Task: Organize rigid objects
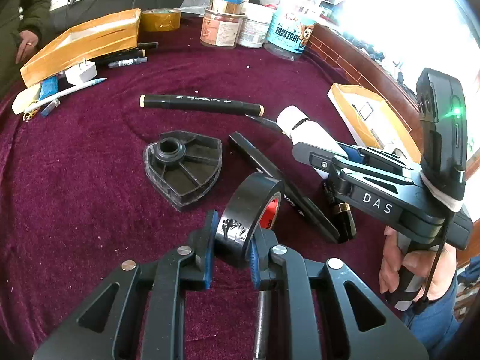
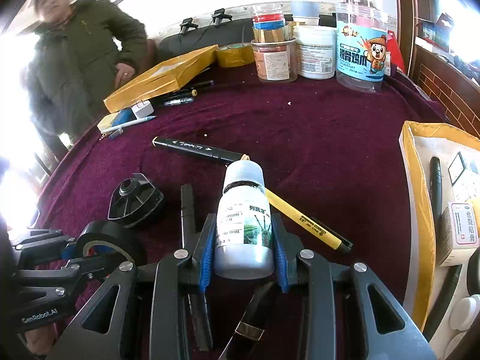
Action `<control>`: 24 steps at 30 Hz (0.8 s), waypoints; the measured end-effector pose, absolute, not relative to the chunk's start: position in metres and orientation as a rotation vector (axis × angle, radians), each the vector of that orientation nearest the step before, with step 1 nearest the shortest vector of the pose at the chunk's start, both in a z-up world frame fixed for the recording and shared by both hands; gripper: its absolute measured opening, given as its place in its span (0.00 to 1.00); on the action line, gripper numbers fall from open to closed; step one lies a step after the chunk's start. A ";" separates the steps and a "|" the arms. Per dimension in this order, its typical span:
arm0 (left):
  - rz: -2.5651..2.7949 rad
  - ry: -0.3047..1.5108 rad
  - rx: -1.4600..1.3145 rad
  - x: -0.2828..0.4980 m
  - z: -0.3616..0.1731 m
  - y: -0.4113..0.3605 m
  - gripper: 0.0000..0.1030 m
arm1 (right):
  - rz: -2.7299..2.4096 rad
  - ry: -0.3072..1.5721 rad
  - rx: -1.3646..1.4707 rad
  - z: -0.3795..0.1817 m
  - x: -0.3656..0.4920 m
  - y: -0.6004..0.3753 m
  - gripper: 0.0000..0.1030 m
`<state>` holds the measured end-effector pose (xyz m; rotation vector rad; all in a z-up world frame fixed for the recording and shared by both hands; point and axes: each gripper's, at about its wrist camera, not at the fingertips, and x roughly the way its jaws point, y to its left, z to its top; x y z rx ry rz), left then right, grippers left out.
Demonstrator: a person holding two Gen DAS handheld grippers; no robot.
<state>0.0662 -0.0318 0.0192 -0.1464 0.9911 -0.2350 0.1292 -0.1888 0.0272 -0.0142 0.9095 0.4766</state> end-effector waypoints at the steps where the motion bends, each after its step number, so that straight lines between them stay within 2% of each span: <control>1: -0.236 0.991 -0.146 0.066 0.019 -0.032 0.15 | 0.477 0.910 -0.014 0.027 0.129 -0.189 0.29; 24: -0.233 0.994 -0.150 0.066 0.018 -0.032 0.15 | 0.481 0.906 -0.010 0.028 0.128 -0.190 0.29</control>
